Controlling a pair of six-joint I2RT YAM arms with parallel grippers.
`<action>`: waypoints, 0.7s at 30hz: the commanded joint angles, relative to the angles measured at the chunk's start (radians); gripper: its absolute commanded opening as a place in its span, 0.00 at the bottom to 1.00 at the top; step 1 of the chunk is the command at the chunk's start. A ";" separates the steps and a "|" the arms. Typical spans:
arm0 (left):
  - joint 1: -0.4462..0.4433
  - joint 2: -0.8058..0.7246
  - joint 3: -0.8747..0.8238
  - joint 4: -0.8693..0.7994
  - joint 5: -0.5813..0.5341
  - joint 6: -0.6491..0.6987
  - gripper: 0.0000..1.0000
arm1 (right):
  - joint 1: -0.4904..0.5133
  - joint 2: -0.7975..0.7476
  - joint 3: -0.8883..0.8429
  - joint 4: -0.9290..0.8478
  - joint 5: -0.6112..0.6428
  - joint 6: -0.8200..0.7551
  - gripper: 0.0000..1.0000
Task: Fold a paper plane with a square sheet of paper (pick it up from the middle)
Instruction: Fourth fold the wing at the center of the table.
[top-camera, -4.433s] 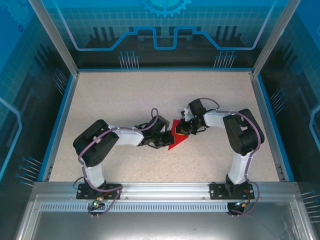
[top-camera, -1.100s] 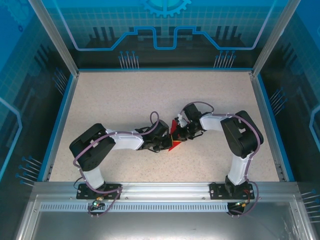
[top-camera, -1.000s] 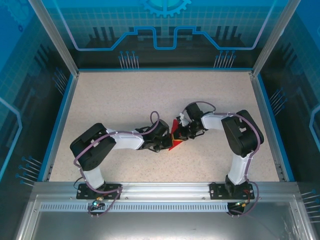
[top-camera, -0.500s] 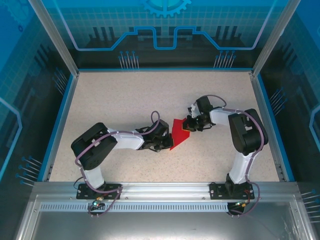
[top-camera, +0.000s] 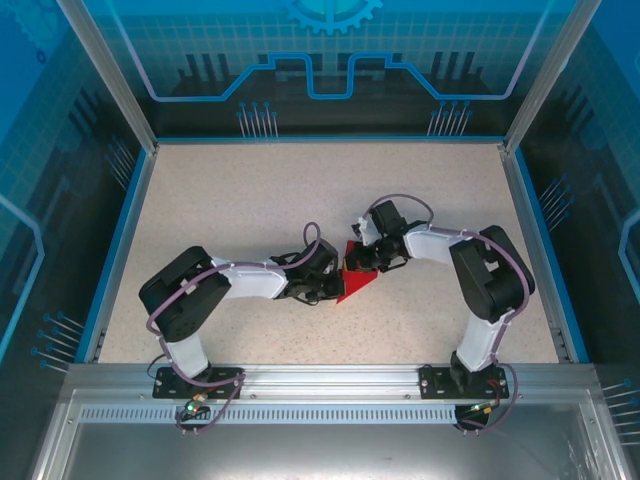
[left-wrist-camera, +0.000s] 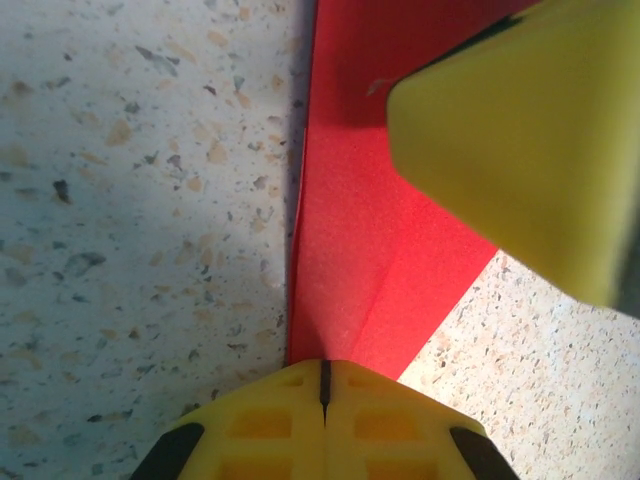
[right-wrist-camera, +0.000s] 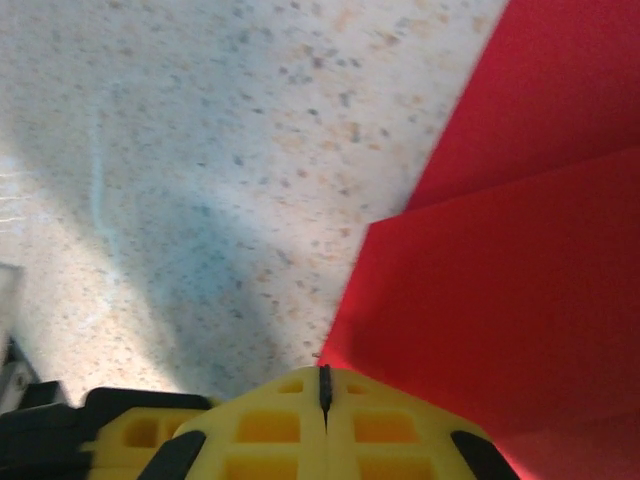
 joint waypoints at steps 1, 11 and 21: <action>-0.008 0.058 -0.037 -0.261 -0.004 0.028 0.00 | -0.014 0.045 0.019 -0.028 0.031 -0.033 0.04; -0.009 0.075 -0.042 -0.283 0.010 0.023 0.00 | -0.220 0.137 0.112 -0.041 0.161 -0.006 0.04; -0.009 0.078 -0.043 -0.279 0.015 0.024 0.00 | -0.266 0.124 0.127 -0.037 0.194 0.045 0.05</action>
